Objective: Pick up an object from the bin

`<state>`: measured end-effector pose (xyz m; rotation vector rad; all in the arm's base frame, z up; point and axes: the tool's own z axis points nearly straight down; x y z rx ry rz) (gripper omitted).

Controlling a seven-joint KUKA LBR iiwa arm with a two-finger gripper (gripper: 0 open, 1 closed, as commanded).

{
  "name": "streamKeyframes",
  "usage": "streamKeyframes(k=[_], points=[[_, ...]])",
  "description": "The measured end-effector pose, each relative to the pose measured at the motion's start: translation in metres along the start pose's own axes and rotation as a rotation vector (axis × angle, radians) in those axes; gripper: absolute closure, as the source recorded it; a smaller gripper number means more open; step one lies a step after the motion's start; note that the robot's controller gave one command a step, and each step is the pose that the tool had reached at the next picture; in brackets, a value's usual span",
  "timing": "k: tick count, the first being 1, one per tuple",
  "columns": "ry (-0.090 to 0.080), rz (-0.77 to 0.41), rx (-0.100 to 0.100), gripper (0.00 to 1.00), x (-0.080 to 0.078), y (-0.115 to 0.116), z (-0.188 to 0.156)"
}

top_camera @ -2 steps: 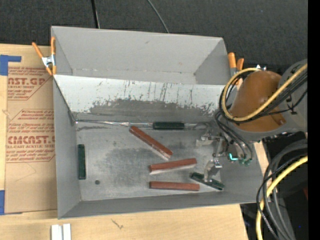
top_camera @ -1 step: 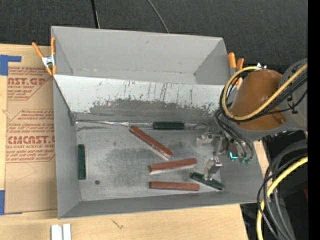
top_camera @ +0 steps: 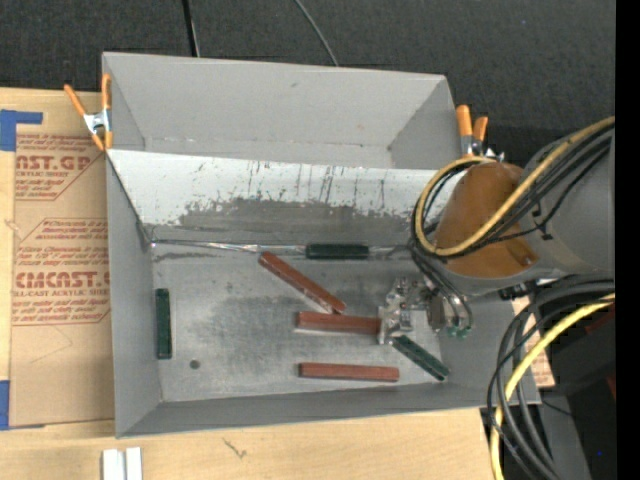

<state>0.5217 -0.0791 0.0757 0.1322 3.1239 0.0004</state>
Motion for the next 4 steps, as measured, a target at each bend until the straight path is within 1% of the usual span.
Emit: streamKeyframes(k=[1,2,3,4], points=[[0.0,0.0,0.0,1.0,0.0,0.0,0.0],[0.012,-0.023,0.0,1.0,-0.039,0.003,-0.118],[0.013,-0.023,0.0,1.0,-0.039,0.003,-0.118],[0.017,0.08,0.001,1.0,-0.04,0.007,-0.144]])
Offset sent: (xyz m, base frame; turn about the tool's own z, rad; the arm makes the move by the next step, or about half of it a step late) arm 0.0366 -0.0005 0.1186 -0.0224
